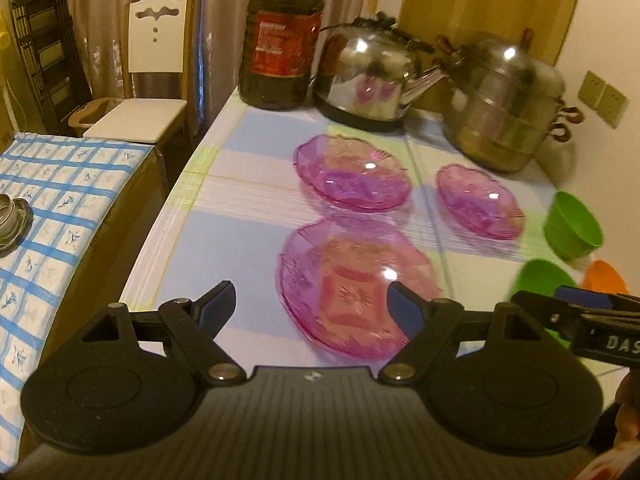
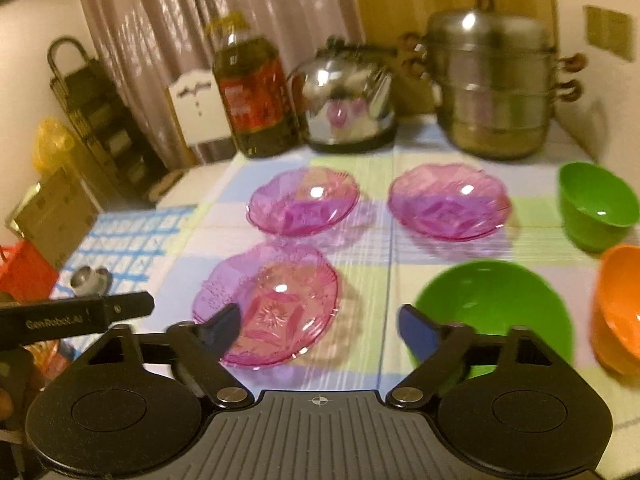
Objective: Organize plates and bowls
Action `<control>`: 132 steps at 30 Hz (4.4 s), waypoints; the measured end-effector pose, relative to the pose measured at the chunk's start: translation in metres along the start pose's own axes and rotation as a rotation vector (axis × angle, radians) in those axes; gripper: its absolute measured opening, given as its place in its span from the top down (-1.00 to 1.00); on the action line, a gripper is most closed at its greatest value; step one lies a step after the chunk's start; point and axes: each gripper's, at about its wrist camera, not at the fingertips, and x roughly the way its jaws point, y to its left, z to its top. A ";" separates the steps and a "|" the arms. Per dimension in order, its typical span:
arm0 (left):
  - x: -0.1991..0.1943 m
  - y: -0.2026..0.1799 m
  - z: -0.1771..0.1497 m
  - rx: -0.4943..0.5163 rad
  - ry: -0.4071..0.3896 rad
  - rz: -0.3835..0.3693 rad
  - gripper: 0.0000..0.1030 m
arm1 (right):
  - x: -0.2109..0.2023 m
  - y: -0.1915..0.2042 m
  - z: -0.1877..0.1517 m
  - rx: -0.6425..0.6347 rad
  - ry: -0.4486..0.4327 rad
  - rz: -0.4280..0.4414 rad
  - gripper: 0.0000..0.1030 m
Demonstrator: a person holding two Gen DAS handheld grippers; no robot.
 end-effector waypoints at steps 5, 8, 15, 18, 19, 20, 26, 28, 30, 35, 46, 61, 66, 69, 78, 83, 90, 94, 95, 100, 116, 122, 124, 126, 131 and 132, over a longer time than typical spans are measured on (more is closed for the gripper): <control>0.050 0.015 0.000 -0.023 0.048 -0.008 -0.36 | 0.059 0.000 0.004 -0.023 0.063 -0.005 -0.35; 0.073 0.019 -0.002 0.003 0.067 -0.001 -0.16 | 0.090 -0.003 0.001 -0.059 0.092 -0.032 -0.17; 0.104 0.022 -0.006 0.025 0.104 -0.028 0.21 | 0.131 -0.011 0.001 -0.074 0.147 -0.086 0.08; 0.111 0.021 -0.006 0.028 0.122 -0.020 0.39 | 0.138 -0.014 -0.001 -0.078 0.163 -0.071 0.16; 0.112 0.020 -0.006 0.033 0.129 -0.013 0.50 | 0.140 -0.015 -0.002 -0.081 0.168 -0.066 0.19; 0.112 0.020 -0.006 0.033 0.130 -0.007 0.59 | 0.140 -0.015 -0.003 -0.084 0.172 -0.063 0.24; 0.108 0.020 -0.006 0.029 0.121 -0.002 0.74 | 0.142 -0.010 -0.005 -0.119 0.171 -0.058 0.53; 0.108 0.021 -0.007 0.026 0.122 0.003 0.75 | 0.143 -0.009 -0.005 -0.123 0.171 -0.064 0.62; 0.107 0.021 -0.007 0.022 0.126 0.007 0.78 | 0.143 -0.008 -0.005 -0.132 0.167 -0.076 0.72; 0.101 0.020 -0.005 0.022 0.124 0.026 0.80 | 0.142 -0.010 -0.004 -0.106 0.165 -0.067 0.78; 0.071 -0.021 0.042 0.038 -0.011 -0.003 0.80 | 0.099 -0.018 0.037 -0.069 0.026 -0.095 0.79; 0.147 -0.132 0.109 0.107 -0.043 -0.207 0.80 | 0.097 -0.136 0.107 0.106 -0.034 -0.243 0.79; 0.184 -0.153 0.115 0.130 -0.028 -0.244 0.80 | 0.111 -0.166 0.113 0.130 -0.019 -0.289 0.79; 0.204 -0.163 0.113 0.139 -0.009 -0.246 0.80 | 0.119 -0.176 0.114 0.122 -0.015 -0.325 0.79; 0.235 -0.175 0.110 0.160 0.002 -0.248 0.80 | 0.147 -0.196 0.110 0.100 0.018 -0.364 0.78; 0.244 -0.177 0.108 0.157 0.023 -0.243 0.80 | 0.157 -0.197 0.107 0.073 0.038 -0.379 0.78; 0.247 -0.180 0.107 0.162 0.018 -0.231 0.80 | 0.161 -0.199 0.106 0.089 0.030 -0.372 0.78; 0.249 -0.180 0.106 0.163 0.010 -0.226 0.80 | 0.163 -0.201 0.105 0.100 0.025 -0.363 0.78; 0.250 -0.180 0.105 0.166 0.013 -0.224 0.78 | 0.164 -0.201 0.105 0.097 0.027 -0.364 0.77; 0.250 -0.178 0.106 0.154 0.002 -0.218 0.68 | 0.165 -0.201 0.106 0.097 0.014 -0.372 0.42; 0.220 -0.165 0.111 0.132 -0.023 -0.217 0.68 | 0.134 -0.185 0.115 0.142 -0.075 -0.354 0.33; 0.194 -0.146 0.110 0.131 -0.046 -0.208 0.66 | 0.117 -0.163 0.118 0.176 -0.105 -0.307 0.33; 0.185 -0.135 0.109 0.127 -0.048 -0.191 0.66 | 0.112 -0.152 0.119 0.180 -0.116 -0.286 0.33; 0.175 -0.124 0.108 0.128 -0.058 -0.170 0.66 | 0.107 -0.138 0.119 0.175 -0.128 -0.263 0.33; 0.153 -0.089 0.106 0.074 -0.076 -0.124 0.66 | 0.102 -0.103 0.114 0.162 -0.123 -0.185 0.33; 0.149 -0.081 0.104 0.060 -0.075 -0.114 0.66 | 0.103 -0.097 0.113 0.157 -0.117 -0.172 0.33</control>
